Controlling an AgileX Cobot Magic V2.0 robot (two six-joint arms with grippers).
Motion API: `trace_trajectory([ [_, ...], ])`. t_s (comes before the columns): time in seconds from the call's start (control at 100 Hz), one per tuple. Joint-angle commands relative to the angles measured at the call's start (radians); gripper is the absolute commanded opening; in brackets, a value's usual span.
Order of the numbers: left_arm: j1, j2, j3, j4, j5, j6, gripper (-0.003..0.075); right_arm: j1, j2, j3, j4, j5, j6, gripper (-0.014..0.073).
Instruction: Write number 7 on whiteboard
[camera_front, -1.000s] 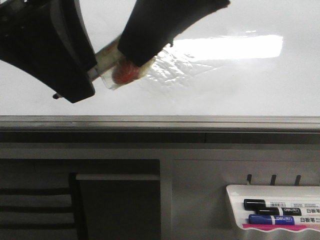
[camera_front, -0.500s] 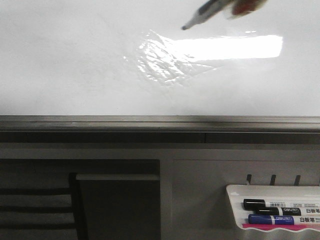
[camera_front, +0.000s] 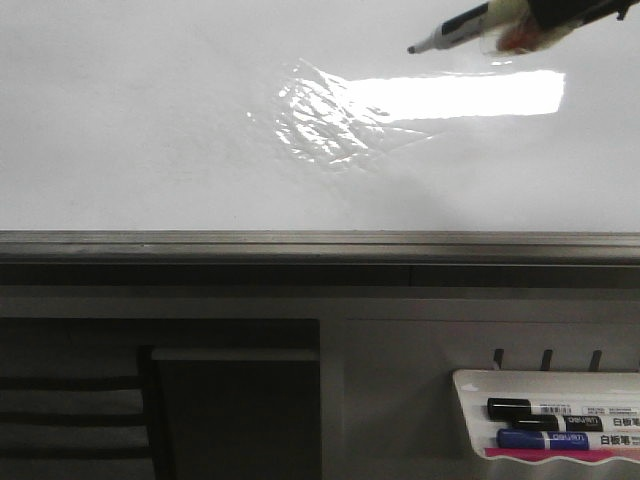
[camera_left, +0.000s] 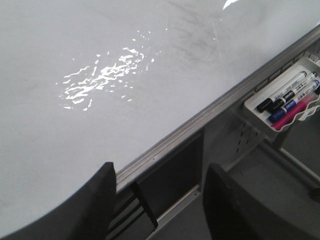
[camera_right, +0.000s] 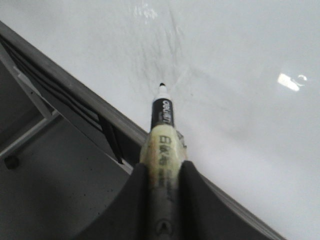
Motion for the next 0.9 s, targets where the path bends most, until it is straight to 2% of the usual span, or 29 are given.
trace_trajectory([
  [0.0,0.002,-0.008,-0.027,-0.031,-0.087,-0.015,0.0368,0.004,0.023,-0.055,0.054,-0.066,-0.005,-0.0053],
  [0.28,0.002,-0.008,-0.027,-0.031,-0.096,-0.015,0.0367,0.018,0.209,-0.217,0.053,-0.009,0.071,-0.0053],
  [0.54,0.002,-0.008,-0.027,-0.031,-0.097,-0.015,0.0367,0.033,0.302,-0.226,0.053,-0.091,0.077,-0.0053],
  [0.89,0.002,-0.008,-0.027,-0.031,-0.098,-0.015,0.0367,0.004,0.344,-0.226,0.038,-0.114,0.077,-0.0053],
])
